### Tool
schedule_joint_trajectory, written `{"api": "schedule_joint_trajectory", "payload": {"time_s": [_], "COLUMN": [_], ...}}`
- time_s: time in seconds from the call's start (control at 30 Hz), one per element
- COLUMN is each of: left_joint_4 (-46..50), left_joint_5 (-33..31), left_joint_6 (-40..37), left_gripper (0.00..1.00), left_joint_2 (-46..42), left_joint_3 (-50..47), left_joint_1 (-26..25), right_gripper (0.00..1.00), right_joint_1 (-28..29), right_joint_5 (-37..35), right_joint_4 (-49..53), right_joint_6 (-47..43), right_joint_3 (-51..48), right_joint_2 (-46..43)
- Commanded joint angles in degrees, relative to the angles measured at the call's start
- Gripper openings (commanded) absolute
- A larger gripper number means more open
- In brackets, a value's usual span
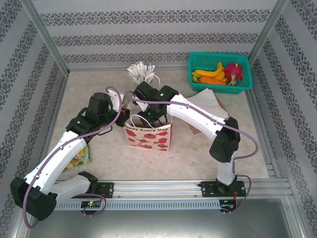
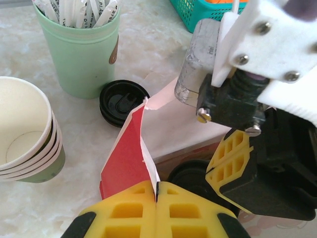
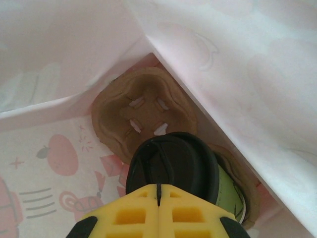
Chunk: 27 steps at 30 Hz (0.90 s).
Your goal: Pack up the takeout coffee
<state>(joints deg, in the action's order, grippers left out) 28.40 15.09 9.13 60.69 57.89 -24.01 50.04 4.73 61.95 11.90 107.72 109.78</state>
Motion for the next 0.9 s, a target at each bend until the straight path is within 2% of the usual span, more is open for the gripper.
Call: {"api": "schedule_joint_trajectory", "payload": {"time_s": [0.0,0.1,0.33,0.63,0.87], "left_joint_4": [0.6,0.7,0.3,0.5,0.5], "left_joint_5": [-1.1,-2.3,-3.5,-3.6,-3.6], "left_joint_6": [0.4,0.7,1.9,2.4,2.3], "left_gripper": [0.00,0.00,0.00,0.00,0.00], "left_joint_2": [-0.5,-1.0,-1.0,-0.9,-0.8], "left_joint_3": [-1.6,-1.7,-2.1,-2.1,-1.8], "left_joint_1": [-0.7,-0.7,-0.6,-0.6,-0.6], "right_gripper": [0.00,0.00,0.00,0.00,0.00], "right_joint_1": [0.7,0.7,0.7,0.8,1.3], "right_joint_5": [-2.6,-3.2,1.4,1.6,5.6], "right_joint_4": [2.4,2.7,-2.9,-10.1,-10.6], "right_joint_6": [0.6,-0.2,-7.4,-12.7,-17.1], "right_joint_3": [-2.3,-4.3,-9.1,-11.7,-14.3], "right_joint_2": [1.2,-0.3,-5.9,-12.6,-11.2]}}
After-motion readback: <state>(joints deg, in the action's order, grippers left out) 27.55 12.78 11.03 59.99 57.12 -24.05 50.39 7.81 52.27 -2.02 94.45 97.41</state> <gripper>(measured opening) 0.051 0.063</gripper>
